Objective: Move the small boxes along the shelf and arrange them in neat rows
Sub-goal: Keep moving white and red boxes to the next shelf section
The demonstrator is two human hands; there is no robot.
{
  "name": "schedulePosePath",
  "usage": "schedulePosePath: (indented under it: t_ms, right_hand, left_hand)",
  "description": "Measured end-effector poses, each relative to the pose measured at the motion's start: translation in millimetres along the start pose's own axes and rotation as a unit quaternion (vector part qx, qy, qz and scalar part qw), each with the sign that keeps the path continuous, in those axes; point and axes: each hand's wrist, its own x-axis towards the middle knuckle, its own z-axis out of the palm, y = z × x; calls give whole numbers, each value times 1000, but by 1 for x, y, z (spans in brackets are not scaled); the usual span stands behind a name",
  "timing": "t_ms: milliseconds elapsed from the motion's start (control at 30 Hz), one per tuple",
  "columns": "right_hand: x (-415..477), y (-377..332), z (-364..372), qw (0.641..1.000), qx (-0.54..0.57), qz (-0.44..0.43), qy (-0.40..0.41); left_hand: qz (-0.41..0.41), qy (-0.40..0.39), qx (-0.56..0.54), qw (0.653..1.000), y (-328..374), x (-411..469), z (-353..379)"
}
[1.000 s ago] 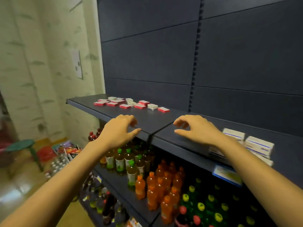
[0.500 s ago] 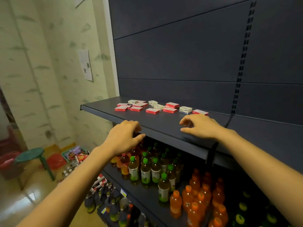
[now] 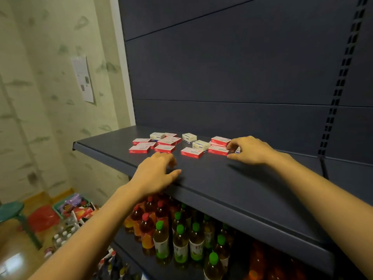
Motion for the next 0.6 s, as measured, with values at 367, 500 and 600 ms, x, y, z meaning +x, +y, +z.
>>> schedulePosePath:
  t_ms: [367, 500, 600]
  right_hand:
    - [59, 12, 10, 996, -74, 36, -14]
    - [68, 9, 17, 994, -97, 48, -19]
    - [73, 5, 21, 991, -113, 74, -27]
  left_hand:
    - [63, -117, -5, 991, -35, 113, 33]
    - [112, -188, -21, 976, -44, 139, 40]
    - [153, -210, -28, 965, -52, 152, 41]
